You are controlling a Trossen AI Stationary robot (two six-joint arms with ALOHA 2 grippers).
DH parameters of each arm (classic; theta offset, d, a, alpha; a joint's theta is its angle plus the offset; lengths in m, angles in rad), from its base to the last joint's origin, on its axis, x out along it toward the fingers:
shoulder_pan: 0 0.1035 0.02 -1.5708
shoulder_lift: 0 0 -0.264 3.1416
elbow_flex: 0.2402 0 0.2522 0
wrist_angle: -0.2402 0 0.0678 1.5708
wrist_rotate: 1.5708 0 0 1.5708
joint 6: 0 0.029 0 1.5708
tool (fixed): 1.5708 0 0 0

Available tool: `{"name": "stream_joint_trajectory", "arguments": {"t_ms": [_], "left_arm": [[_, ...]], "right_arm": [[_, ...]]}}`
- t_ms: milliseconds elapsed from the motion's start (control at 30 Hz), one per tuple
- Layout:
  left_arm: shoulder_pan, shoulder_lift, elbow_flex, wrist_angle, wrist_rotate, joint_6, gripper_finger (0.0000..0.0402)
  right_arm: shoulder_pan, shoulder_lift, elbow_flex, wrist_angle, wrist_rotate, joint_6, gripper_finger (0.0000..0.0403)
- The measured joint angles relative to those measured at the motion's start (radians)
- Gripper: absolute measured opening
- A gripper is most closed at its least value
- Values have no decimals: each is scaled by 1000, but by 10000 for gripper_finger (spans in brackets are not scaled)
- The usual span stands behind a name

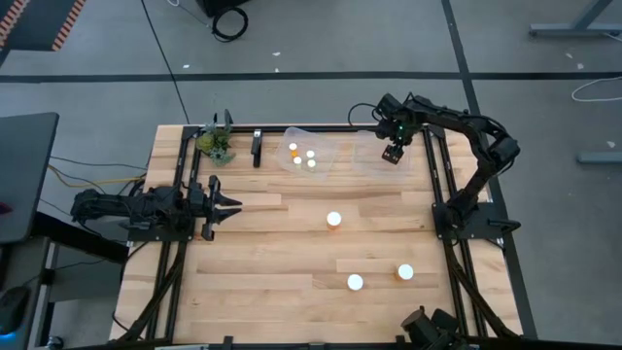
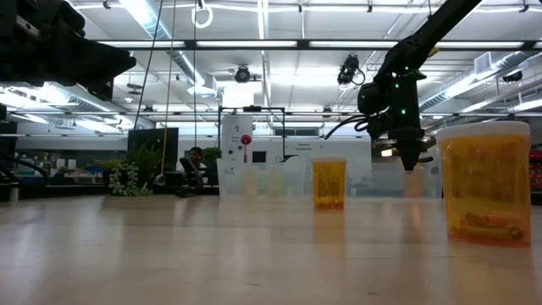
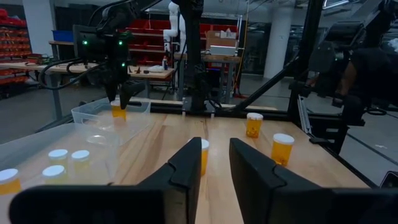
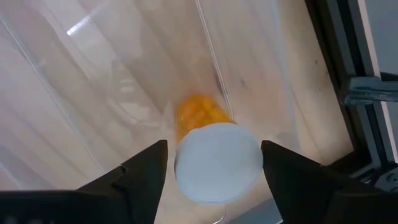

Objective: Pick and place medicine bottles into bin by pill shape (circle, oval)
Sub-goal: Put the big orange pill bottle into the right transparent bin

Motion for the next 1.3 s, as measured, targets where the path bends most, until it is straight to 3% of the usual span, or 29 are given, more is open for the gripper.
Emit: {"name": "stream_joint_trajectory", "arguments": {"t_ms": [867, 1300], "left_arm": [[0, 0, 0, 0, 0, 0, 92], [0, 0, 0, 0, 0, 0, 88]], "right_arm": [[83, -1, 104, -76, 69, 42, 271], [245, -1, 189, -92, 81, 91, 272]]}}
